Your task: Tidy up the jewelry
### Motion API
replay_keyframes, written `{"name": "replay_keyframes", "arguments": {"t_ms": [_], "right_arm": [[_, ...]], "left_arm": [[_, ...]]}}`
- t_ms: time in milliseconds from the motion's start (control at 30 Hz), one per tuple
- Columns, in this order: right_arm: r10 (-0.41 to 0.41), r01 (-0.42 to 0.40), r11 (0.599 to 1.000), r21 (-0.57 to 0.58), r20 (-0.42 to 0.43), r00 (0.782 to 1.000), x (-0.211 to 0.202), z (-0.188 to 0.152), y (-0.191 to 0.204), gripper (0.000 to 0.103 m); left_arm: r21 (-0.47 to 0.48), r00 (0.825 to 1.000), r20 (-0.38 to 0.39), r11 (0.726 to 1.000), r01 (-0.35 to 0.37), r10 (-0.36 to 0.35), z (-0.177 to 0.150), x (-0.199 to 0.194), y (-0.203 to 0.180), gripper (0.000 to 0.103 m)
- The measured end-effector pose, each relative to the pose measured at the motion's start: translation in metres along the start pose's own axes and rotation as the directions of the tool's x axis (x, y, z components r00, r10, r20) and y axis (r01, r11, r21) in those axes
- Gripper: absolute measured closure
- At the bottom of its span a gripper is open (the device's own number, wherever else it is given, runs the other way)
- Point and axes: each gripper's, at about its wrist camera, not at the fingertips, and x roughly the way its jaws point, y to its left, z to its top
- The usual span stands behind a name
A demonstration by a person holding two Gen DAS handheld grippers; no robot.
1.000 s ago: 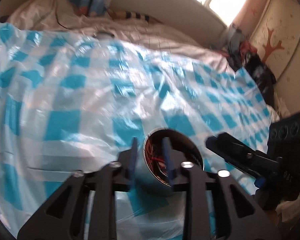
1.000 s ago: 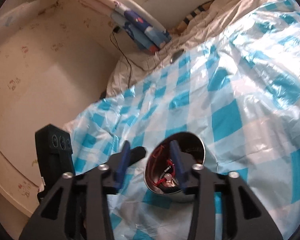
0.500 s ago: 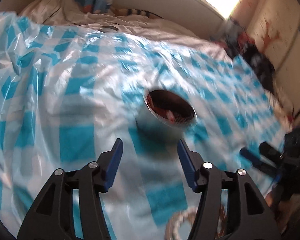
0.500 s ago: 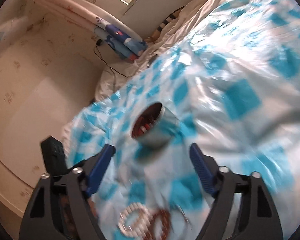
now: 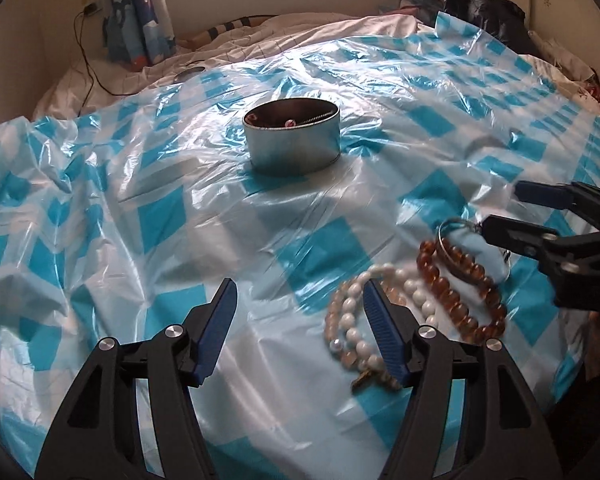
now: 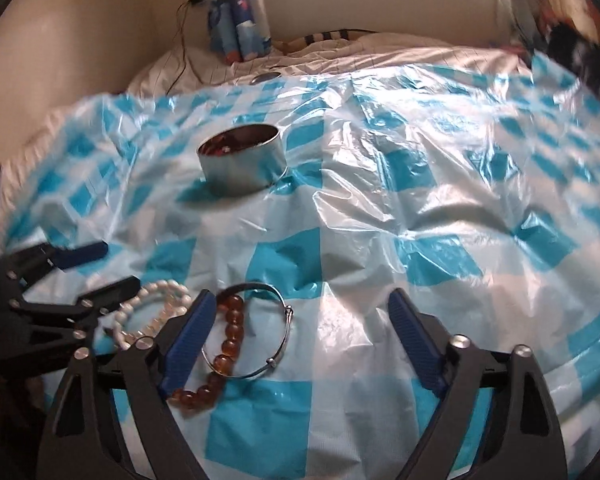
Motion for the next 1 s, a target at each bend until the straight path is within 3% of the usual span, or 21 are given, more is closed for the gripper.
{"name": "replay_keyframes", "arguments": {"t_ms": [67,200,333,500,667,733,767,800,867,1000], "right_arm": [[-0.024,0.022,0.999,-0.034,-0.043,0.999,0.012,-0.003,0.003,0.057],[-0.083,0.077,0.99,-0.117,-0.046,0.995,0.025,-0.003,0.01,0.067],[-0.143,0.134,0.977,-0.167,-0.04,0.989,0.037,0.011,0.012,0.09],[-0.12,0.115,0.989,-0.098,-0.039,0.992,0.04,0.027,-0.006,0.092],[-0.105,0.097,0.986,-0.137,-0.052,0.993,0.04,0.022,0.004,0.092],[-0.098,0.09,0.987,-0.13,-0.055,0.994,0.041,0.022,0.003,0.092],[-0.088,0.081,0.99,-0.116,-0.058,0.994,0.042,0.022,0.001,0.092],[-0.081,0.074,0.991,-0.107,-0.06,0.995,0.042,0.022,0.0,0.092],[-0.067,0.061,0.994,-0.088,-0.063,0.996,0.042,0.022,-0.003,0.092],[-0.029,0.026,0.999,-0.04,-0.062,0.998,0.04,0.022,-0.009,0.092]], "left_arm": [[-0.01,1.0,0.001,1.0,-0.003,0.003,-0.002,-0.002,0.004,0.04],[-0.026,1.0,0.01,1.0,0.001,-0.001,0.0,-0.002,0.008,0.038],[0.004,0.999,0.018,0.999,0.032,-0.032,0.003,0.001,-0.001,0.037],[0.063,0.999,-0.018,0.997,0.052,-0.051,0.001,0.011,-0.014,0.037],[0.033,0.993,-0.036,0.993,0.112,-0.11,0.004,0.02,-0.015,0.037],[0.0,0.987,-0.043,0.988,0.152,-0.152,0.003,0.023,-0.011,0.054],[-0.002,0.986,-0.056,0.987,0.158,-0.158,0.002,0.024,-0.01,0.079],[0.006,0.985,-0.065,0.987,0.158,-0.157,0.002,0.025,-0.01,0.09],[0.024,0.988,-0.056,0.989,0.144,-0.143,0.0,0.023,-0.012,0.096],[0.016,0.993,-0.018,0.993,0.118,-0.118,0.001,0.015,-0.007,0.096]]}}
